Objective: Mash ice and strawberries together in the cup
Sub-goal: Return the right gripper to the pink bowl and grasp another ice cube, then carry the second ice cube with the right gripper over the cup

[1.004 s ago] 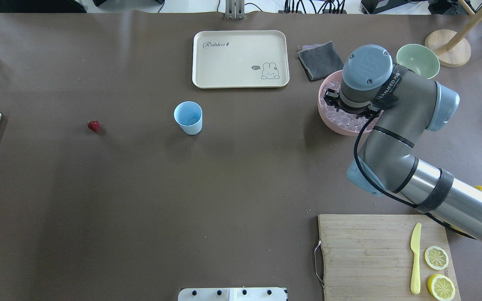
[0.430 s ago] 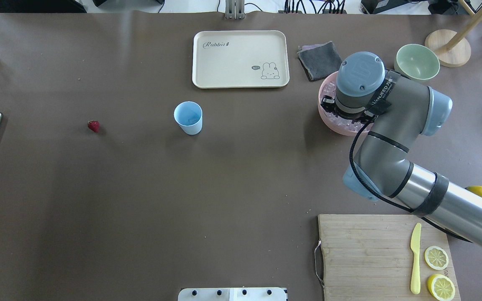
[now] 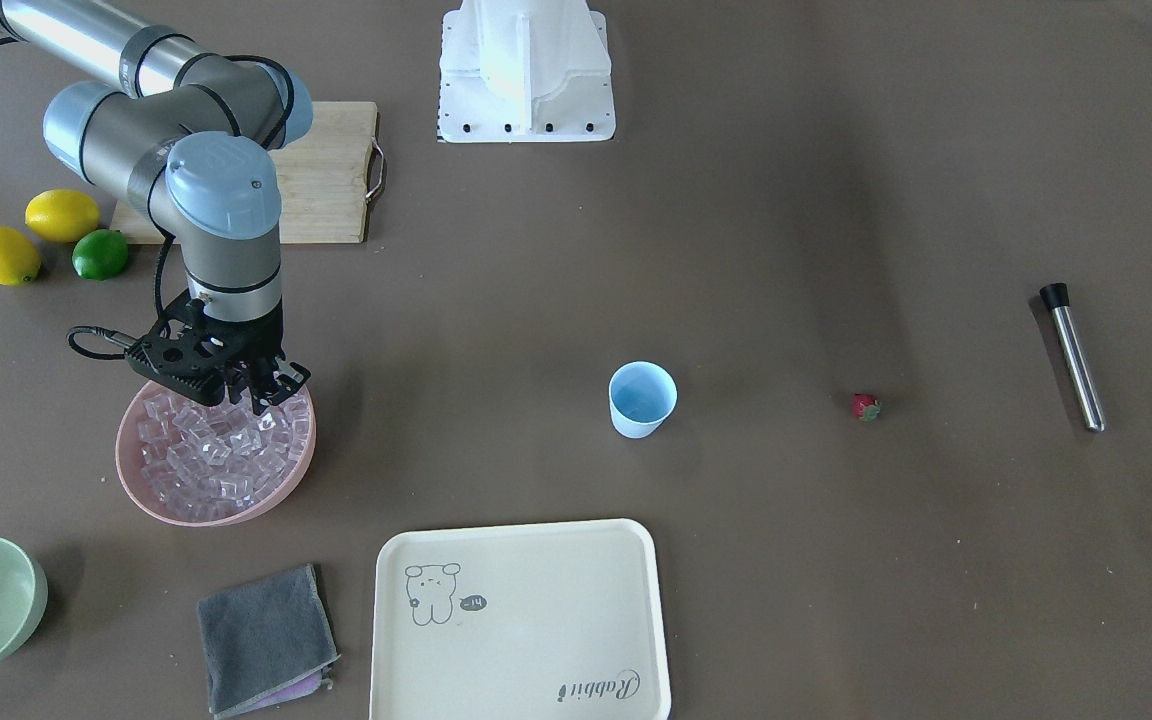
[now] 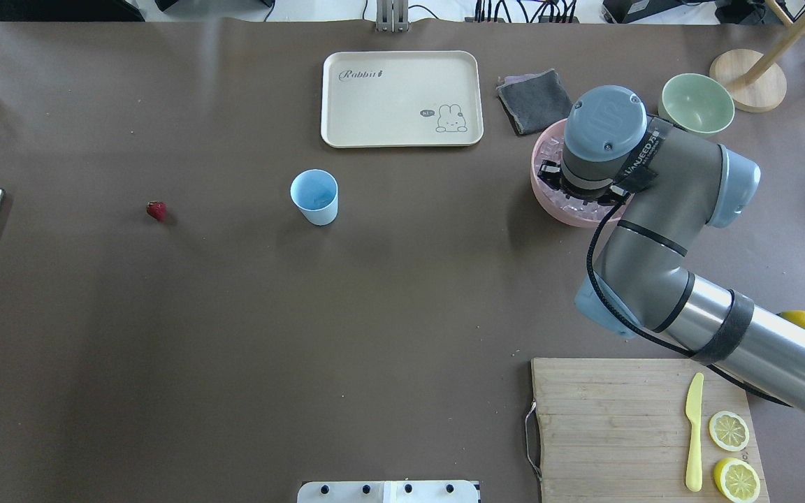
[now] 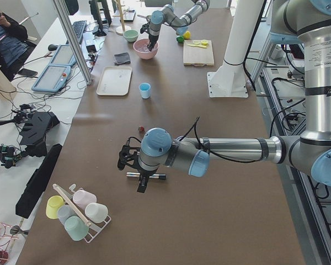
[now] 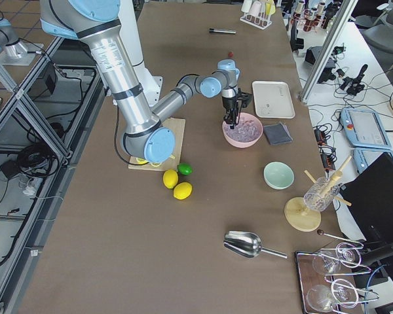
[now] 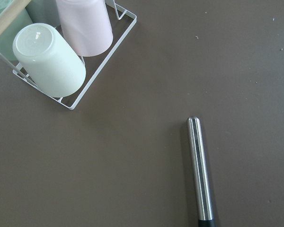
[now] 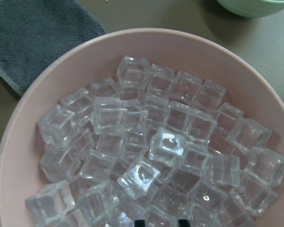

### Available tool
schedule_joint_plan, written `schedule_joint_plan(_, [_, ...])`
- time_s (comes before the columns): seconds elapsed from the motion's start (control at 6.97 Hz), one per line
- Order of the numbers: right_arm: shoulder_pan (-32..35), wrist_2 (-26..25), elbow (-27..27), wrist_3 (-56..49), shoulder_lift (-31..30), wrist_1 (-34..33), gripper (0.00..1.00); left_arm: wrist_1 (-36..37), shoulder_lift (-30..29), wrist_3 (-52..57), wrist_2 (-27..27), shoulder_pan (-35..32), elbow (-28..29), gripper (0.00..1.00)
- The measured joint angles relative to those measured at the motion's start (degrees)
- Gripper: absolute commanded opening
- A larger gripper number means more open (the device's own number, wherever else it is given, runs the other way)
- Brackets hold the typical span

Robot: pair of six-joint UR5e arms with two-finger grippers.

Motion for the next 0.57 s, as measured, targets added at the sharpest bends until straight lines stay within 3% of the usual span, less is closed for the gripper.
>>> schedule_joint_plan(0.29, [1.50, 0.39, 1.97, -2.24, 3.26, -4.37, 0.00, 0.04, 0.01, -0.01, 0.00, 0.00, -0.02, 0.99])
schedule_joint_plan(0.57, [1.84, 1.15, -2.17, -4.19, 13.15, -6.32, 0.00, 0.01, 0.01, -0.07, 0.00, 0.00, 0.04, 0.99])
